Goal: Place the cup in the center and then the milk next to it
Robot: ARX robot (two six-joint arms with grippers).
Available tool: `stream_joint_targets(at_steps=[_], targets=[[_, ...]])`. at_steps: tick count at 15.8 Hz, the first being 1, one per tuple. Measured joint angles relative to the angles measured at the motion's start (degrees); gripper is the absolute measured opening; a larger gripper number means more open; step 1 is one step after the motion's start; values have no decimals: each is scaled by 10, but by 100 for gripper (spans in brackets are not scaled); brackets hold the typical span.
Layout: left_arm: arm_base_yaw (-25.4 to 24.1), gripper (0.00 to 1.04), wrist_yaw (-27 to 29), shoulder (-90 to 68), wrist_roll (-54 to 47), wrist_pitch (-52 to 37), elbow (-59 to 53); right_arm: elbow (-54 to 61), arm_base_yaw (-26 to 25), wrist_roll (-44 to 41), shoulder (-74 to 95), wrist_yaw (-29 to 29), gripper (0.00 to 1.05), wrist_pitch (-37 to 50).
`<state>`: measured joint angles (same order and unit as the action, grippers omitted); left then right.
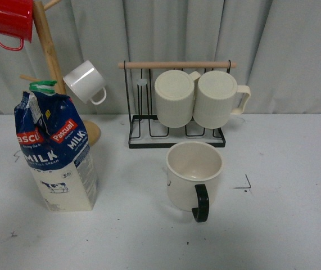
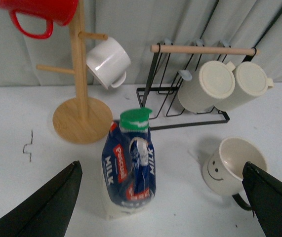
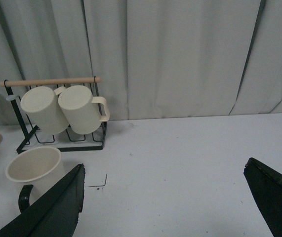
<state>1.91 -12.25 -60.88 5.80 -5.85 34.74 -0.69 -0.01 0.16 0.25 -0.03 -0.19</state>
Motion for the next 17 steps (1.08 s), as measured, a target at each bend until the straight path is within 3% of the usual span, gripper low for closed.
stream_joint_targets(at_steps=[3, 9, 13, 17], targets=[[24, 98, -3, -82, -22, -27, 31, 0, 0, 0, 0, 0, 98, 0], [60, 98, 72, -183, -64, -80, 45, 0, 0, 0, 0, 0, 98, 0], [63, 98, 128, -229, -78, -106, 51, 0, 0, 0, 0, 0, 98, 0], [57, 98, 146, -268, -75, -123, 68, 0, 0, 0, 0, 0, 98, 0]])
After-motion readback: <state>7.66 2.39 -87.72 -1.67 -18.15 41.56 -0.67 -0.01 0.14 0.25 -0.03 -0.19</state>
